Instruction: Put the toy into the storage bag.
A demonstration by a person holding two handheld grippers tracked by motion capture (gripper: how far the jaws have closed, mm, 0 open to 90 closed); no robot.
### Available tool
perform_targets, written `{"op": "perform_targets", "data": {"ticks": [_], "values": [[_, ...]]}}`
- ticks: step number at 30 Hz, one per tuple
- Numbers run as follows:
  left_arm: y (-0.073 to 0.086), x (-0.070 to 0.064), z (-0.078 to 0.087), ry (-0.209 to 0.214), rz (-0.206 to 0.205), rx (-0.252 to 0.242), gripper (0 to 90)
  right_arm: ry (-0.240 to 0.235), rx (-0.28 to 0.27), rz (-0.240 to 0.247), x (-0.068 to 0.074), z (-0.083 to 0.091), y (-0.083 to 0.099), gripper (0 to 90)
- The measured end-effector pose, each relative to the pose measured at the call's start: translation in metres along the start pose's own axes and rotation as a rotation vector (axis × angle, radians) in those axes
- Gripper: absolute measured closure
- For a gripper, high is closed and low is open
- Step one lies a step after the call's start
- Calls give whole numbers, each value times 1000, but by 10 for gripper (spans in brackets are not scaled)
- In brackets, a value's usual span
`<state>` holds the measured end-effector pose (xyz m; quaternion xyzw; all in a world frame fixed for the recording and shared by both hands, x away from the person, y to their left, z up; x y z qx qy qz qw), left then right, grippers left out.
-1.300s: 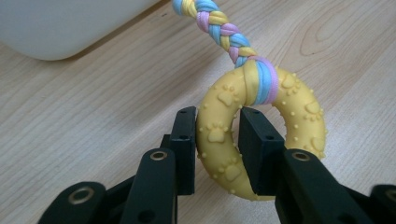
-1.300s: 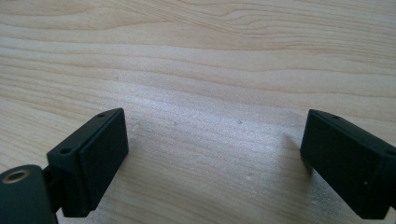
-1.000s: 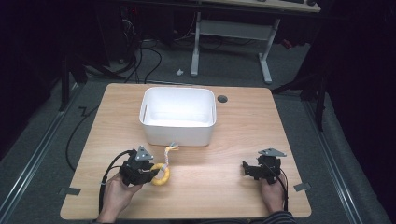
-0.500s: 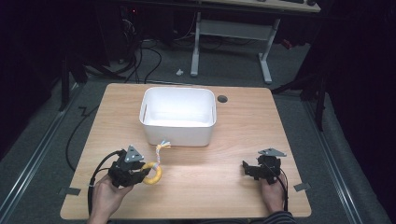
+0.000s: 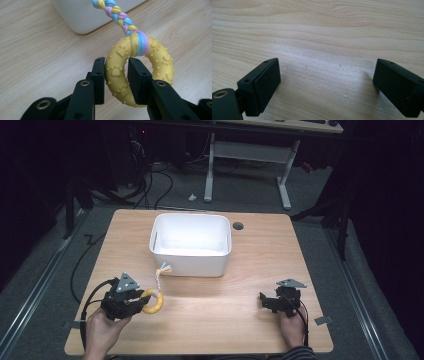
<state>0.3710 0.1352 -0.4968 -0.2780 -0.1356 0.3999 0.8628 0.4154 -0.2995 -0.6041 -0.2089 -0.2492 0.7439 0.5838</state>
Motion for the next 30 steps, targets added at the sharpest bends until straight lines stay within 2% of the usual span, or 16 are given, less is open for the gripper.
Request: {"op": "perform_targets", "data": {"ticks": [7,10,19,26,30], "values": [[-6,9,14,-15,20,-33,680,1,0,0,0,0,0,74],[-8,11,20,-4,32,-42,680,0,0,0,0,0,0,74],[-22,18,30,-20,23,-42,681,0,0,0,0,0,0,74],[-34,23,34,-10,24,-54,681,1,0,0,0,0,0,74],[-41,26,36,9,35,-65,681,0,0,0,0,0,0,74]]}}
Point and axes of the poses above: each handheld gripper's, and its own axes: z roughly backward along the jaws, y roughly out of its underside, x roughly to its left, the point moved 10 cm from there along -z, roughly forward along the jaws, and after that the axes turned 6 degrees about x, right-handed, at the moved point
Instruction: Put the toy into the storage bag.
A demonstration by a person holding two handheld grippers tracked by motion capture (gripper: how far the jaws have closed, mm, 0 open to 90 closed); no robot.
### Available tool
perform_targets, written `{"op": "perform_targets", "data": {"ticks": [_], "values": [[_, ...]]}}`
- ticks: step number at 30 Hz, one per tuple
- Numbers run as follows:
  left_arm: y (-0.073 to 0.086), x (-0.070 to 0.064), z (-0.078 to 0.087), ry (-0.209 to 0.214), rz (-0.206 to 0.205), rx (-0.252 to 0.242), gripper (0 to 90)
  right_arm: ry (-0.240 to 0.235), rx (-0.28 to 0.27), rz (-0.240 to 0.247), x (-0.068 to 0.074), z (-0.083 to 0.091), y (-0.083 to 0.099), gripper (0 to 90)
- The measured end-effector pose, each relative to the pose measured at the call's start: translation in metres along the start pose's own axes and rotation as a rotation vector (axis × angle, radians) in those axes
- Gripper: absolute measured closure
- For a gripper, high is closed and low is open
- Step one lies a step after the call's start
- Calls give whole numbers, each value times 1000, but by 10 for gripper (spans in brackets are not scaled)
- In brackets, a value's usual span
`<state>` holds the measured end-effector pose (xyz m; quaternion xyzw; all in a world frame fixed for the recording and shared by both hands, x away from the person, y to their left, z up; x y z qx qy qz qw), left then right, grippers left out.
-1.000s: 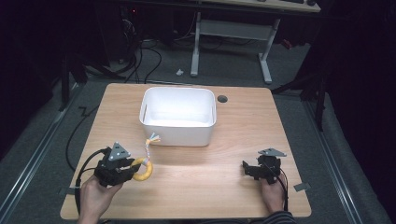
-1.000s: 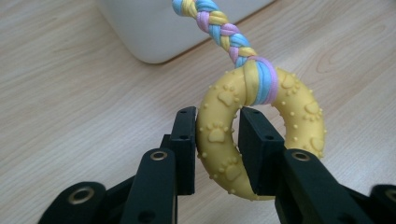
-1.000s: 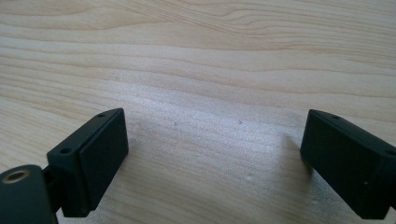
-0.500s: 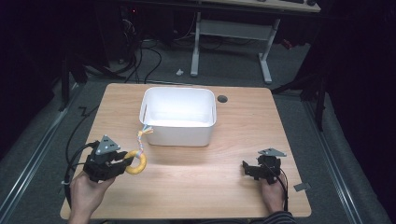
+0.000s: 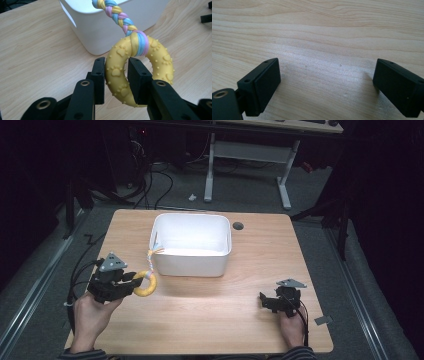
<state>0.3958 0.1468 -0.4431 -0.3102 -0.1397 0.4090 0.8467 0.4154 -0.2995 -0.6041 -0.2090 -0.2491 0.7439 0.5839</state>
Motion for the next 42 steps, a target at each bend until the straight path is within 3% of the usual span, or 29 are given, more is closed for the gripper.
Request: {"op": "perform_targets", "data": {"ticks": [8,15,42], "values": [[-13,5,-4,14,2,15,681,-2,1,0,1,0,0,74],[-34,5,-6,26,-11,6,681,-4,2,1,1,0,0,74],[-88,14,-27,7,-26,67,681,-4,1,3,1,0,0,76]]}}
Point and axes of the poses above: each handheld gripper's, and its own axes: z roughly backward along the jaws, y roughly out of its underside, x roughly to its left, the point moved 10 cm from there along -z, roughly forward along the jaws, and after that the axes turned 6 degrees about x, right-handed, at the moved point
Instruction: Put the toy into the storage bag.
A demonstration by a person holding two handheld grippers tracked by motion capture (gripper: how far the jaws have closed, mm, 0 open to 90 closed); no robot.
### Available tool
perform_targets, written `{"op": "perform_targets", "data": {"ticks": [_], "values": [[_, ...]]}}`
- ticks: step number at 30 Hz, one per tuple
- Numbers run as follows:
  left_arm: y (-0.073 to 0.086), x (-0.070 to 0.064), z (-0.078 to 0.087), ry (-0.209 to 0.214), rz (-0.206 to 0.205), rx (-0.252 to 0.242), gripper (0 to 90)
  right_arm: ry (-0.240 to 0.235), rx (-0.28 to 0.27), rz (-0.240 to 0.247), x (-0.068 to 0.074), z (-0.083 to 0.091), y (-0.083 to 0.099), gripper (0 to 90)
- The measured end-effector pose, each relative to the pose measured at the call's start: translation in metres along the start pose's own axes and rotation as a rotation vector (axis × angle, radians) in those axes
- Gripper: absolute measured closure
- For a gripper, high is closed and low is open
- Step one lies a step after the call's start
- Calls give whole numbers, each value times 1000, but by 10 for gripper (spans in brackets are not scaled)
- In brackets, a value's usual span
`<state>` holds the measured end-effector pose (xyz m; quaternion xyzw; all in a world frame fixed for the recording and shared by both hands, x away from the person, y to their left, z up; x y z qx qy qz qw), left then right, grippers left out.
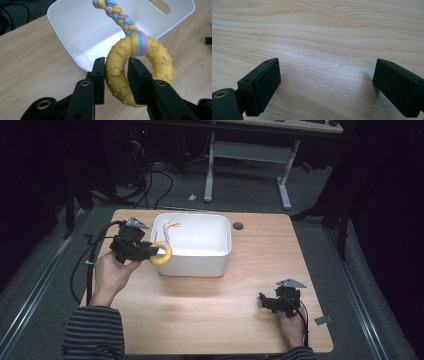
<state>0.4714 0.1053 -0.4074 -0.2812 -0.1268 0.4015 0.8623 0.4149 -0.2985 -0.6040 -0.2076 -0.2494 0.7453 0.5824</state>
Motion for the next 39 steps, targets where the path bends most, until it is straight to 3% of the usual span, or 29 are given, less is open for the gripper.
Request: {"op": "perform_targets", "data": {"ticks": [6,17,32,39], "values": [[-9,2,-7,11,27,-11,681,1,0,0,0,0,0,76],[-21,3,-25,9,38,14,681,-8,0,10,2,0,0,76],[-36,3,-48,16,63,11,681,-20,-1,26,5,-1,-1,76],[-38,0,-61,11,59,44,681,-20,-1,24,5,-1,-1,76]]}}
Point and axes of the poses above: each handheld gripper's, and its own axes: z roughly backward along the jaws, y roughly out of its underside, x roughly to its left, the point moved 10 cm from there along -z, roughly forward along the jaws, and after that the axes turned 6 degrees about x, right-handed, at the moved point
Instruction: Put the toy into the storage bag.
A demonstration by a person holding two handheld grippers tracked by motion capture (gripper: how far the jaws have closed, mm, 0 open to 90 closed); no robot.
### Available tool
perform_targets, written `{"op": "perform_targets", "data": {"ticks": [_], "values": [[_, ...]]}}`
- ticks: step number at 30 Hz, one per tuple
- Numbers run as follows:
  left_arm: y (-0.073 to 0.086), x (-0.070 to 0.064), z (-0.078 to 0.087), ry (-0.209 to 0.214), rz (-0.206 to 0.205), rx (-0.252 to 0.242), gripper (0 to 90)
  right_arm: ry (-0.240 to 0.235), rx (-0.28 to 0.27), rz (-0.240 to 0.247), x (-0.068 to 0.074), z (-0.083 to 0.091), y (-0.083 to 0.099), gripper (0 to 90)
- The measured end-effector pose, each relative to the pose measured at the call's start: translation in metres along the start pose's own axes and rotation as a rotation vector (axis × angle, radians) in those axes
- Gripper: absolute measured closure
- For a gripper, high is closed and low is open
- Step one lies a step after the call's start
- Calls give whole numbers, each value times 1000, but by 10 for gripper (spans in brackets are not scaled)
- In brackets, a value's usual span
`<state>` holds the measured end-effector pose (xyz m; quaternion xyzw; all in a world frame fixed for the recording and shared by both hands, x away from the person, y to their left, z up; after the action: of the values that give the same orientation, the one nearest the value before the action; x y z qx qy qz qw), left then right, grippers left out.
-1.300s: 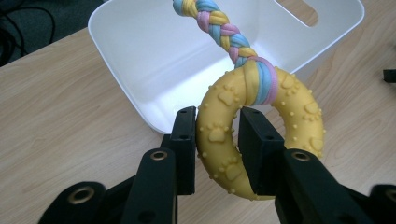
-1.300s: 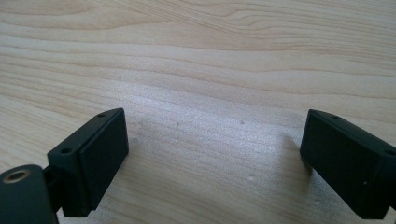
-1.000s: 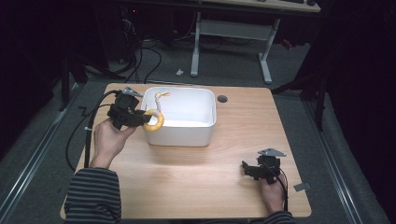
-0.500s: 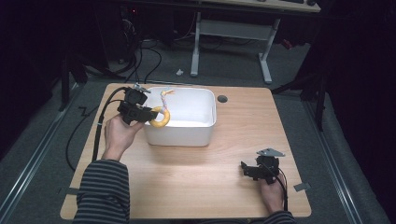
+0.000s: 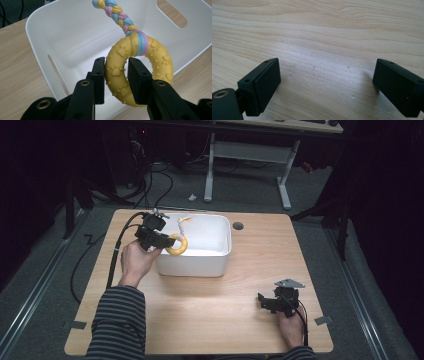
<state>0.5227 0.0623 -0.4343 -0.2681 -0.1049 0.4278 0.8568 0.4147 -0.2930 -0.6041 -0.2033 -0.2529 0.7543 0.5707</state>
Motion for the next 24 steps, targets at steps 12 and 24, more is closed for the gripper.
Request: {"op": "perform_targets", "data": {"ticks": [12,24], "values": [[-6,2,-7,9,19,4,681,-2,-1,1,0,0,0,75],[-1,2,-26,-8,3,74,680,-6,0,5,1,-1,-1,76]]}}
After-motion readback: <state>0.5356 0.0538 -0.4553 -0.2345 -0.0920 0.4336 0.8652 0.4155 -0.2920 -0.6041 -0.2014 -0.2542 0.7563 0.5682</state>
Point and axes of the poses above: each handheld gripper's, and its own axes: z roughly backward along the jaws, y roughly out of its underside, x roughly to its left, the point moved 10 cm from there along -z, roughly forward along the jaws, and after that the axes turned 6 degrees about x, right-handed, at the moved point
